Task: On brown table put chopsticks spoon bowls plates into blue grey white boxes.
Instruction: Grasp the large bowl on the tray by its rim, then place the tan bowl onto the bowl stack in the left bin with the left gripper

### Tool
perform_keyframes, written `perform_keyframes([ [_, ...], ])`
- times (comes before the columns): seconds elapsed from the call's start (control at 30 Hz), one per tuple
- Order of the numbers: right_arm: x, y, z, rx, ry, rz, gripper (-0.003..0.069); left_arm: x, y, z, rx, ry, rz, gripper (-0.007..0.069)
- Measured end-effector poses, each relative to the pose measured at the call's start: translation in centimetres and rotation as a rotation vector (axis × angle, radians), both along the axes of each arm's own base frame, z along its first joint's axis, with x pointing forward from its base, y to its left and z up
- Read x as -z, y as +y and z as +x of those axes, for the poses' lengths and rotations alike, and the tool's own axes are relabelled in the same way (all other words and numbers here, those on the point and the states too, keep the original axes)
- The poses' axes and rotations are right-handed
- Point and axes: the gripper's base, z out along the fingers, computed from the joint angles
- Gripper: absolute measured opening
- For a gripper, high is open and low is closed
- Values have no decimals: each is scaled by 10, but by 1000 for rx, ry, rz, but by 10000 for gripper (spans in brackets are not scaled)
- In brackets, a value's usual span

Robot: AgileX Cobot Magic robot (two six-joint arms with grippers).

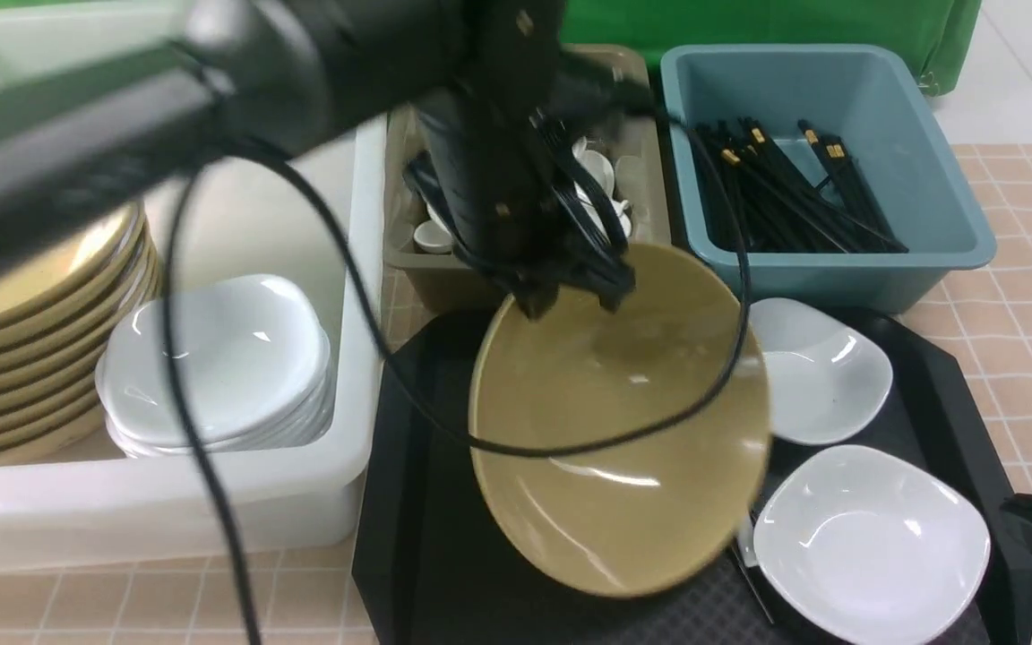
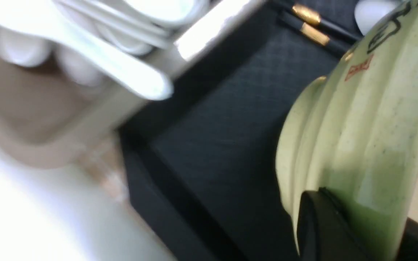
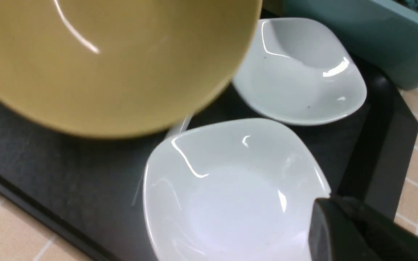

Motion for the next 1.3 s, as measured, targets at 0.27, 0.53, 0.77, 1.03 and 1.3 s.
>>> perform_keyframes([
  [0.27,0,0,0,0,0,0,48,-71,63,-10,-85,-97,-259,9],
  [0.53,0,0,0,0,0,0,48,-131,194,-41,-418,-359,-271,9],
  [0.77,-1,0,0,2,-6,4,48,-102,338,-69,-980,-453,-275,9],
  [1.03,-1,0,1,26,-1,40,48,-39,377,-58,-1117,-385,-393,18],
  [1.3,-1,0,1,28,0,43,48,-32,374,-59,-1110,-388,-413,332],
])
